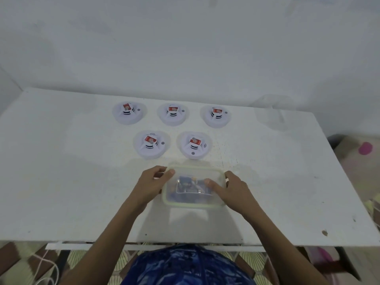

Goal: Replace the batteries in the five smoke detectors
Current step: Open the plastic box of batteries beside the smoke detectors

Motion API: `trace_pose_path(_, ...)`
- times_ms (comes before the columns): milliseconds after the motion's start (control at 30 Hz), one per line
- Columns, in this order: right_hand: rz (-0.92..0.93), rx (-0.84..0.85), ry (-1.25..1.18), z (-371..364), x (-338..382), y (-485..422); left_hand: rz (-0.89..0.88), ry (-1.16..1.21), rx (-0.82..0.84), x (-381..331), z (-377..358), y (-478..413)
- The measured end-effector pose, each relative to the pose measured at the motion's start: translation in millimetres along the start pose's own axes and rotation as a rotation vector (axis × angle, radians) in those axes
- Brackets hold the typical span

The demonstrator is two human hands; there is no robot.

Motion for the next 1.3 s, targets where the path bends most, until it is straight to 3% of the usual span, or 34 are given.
trace_pose_path(233, -0.065, 0.208, -0.498, -2.2, -15.6, -9.2, 0.058, 0.162, 0.116, -2.5, 6.0, 6.2)
trace_pose_path(400, -0.089, 0.355, -0.711, -5.6, -33.0, -14.2, 0.219, 0.033, 0.186, 6.1, 6.6, 7.2)
trace_pose_path(1133, -0.088, 0.560, -1.010, -28.5, -38.0, -20.0, 0.288, 0.186, 0.427, 21.5, 4.8, 3.3)
trace_pose_path(1300, -0.022, 0.480, -0.889, -18.1, -33.0, -25.2, 0.264, 0.206, 0.367, 18.5, 8.0, 1.4)
Point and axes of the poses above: each hand's wrist, its own y-axis away from the middle knuckle, its own z-axis out of the back of the hand, x = y × z, the point moved 7 cm from there along -y, towards the middle knuckle, and after that the axes turned 5 degrees about y, right-handed, at the moved point
